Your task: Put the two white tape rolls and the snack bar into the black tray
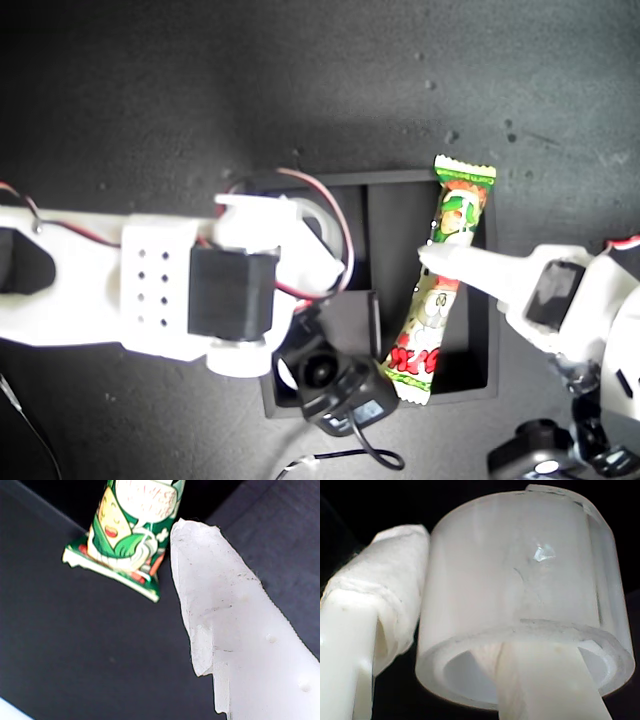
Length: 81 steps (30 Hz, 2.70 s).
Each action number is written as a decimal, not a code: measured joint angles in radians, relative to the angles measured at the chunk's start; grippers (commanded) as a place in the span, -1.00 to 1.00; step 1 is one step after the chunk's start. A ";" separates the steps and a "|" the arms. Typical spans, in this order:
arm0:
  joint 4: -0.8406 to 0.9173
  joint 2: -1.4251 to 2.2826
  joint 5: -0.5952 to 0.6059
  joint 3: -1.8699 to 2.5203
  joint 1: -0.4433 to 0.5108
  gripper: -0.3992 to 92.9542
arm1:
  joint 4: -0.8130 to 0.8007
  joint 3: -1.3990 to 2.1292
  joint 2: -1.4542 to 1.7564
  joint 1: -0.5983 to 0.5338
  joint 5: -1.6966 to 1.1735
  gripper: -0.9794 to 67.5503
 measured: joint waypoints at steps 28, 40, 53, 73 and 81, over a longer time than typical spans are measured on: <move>-0.156 1.238 -0.147 1.114 -0.080 -0.98 | -0.071 0.893 0.927 0.135 0.793 -0.98; -0.601 1.922 -0.235 2.161 -0.087 -0.98 | -0.566 2.074 1.689 0.164 0.592 -0.98; -0.646 2.313 -0.275 2.602 -0.060 -0.99 | -0.805 2.692 2.252 0.166 0.227 -0.99; -0.589 2.526 -0.267 2.729 -0.044 -0.90 | -0.649 2.740 2.321 0.126 0.084 -0.95; -0.468 2.526 -0.334 2.729 -0.028 -0.90 | -0.518 2.740 2.321 0.150 0.195 -0.95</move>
